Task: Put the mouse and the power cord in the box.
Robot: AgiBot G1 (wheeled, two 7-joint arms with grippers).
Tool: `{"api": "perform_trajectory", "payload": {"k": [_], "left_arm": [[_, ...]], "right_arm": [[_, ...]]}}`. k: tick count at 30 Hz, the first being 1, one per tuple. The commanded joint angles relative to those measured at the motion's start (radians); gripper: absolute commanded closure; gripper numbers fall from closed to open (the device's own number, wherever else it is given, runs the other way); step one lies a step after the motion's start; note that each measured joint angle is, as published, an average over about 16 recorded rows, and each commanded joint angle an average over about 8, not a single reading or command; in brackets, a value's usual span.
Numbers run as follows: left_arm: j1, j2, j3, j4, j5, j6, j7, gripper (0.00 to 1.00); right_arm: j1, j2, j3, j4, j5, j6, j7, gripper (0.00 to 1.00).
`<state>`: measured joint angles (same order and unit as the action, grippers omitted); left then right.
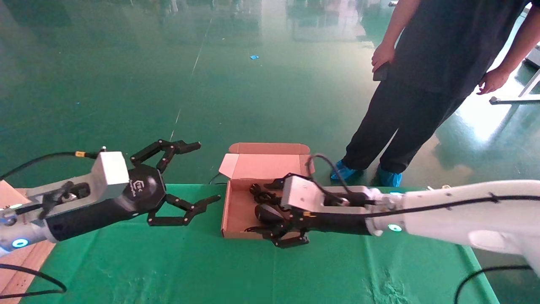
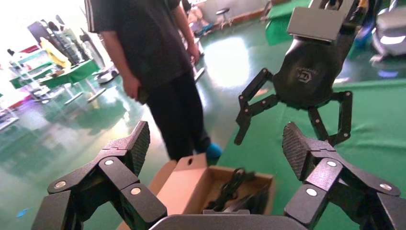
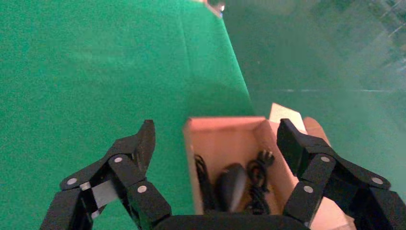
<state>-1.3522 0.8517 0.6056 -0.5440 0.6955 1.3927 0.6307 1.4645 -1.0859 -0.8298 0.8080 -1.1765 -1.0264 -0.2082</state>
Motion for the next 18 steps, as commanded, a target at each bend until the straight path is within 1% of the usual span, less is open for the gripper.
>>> {"api": "perform_trajectory", "payload": {"k": [1,18], "left_arm": [[0.015,-0.013,-0.017,-0.04,0.002,0.005,-0.044,0.0],[0.142,-0.123,-0.167,-0.379,0.018,0.053,-0.419,0.0]], "right_arm": [[-0.021,0.025,0.029,0.025,0.024,-0.025,0.021,0.0],[-0.197,0.24,0.278,0.241,0.225,-0.237,0.2,0.0]]}}
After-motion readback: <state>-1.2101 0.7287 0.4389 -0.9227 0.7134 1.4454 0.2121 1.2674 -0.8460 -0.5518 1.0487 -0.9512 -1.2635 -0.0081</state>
